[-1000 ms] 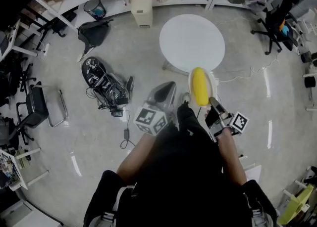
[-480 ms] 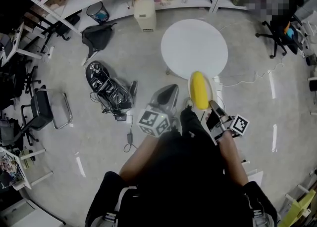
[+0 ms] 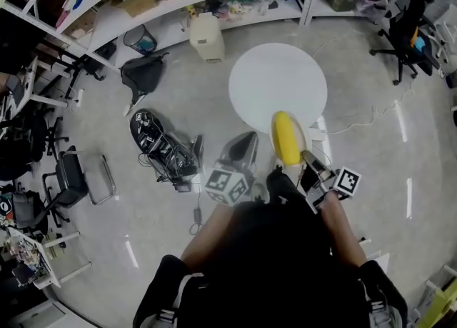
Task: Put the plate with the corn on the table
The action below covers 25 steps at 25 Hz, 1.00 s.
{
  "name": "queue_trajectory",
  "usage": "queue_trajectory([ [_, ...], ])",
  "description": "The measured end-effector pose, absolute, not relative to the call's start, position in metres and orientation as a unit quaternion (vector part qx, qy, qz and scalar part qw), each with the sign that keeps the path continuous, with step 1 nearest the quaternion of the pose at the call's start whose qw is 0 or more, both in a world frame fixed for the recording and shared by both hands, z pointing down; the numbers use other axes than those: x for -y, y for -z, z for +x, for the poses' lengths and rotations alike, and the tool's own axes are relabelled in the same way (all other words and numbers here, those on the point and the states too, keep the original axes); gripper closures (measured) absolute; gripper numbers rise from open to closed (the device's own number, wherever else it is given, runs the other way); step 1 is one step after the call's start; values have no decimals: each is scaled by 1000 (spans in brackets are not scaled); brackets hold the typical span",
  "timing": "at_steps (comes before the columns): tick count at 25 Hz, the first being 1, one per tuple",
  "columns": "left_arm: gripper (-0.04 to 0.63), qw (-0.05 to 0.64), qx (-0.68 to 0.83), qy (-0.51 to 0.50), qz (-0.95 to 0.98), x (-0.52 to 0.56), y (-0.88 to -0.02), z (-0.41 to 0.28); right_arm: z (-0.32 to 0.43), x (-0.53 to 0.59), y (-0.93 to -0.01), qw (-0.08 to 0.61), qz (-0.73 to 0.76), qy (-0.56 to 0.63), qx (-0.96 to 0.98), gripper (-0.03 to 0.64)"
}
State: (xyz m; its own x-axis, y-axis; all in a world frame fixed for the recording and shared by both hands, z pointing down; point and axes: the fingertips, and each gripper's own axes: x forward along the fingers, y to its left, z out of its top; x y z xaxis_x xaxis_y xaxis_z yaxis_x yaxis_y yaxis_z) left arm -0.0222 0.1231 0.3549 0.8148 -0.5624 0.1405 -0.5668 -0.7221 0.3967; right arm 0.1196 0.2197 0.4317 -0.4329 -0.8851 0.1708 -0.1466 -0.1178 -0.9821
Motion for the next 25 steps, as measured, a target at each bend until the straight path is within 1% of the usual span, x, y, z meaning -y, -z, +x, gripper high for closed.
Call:
queue_trajectory([
  [12,591,212,320,-8,923,-75,-347,28,161,-174,-430,286,-414,616,-606,575],
  [25,591,209,359,-2,910,-38,-343,59,196,-135,-431,259,-392,626,-622,575],
])
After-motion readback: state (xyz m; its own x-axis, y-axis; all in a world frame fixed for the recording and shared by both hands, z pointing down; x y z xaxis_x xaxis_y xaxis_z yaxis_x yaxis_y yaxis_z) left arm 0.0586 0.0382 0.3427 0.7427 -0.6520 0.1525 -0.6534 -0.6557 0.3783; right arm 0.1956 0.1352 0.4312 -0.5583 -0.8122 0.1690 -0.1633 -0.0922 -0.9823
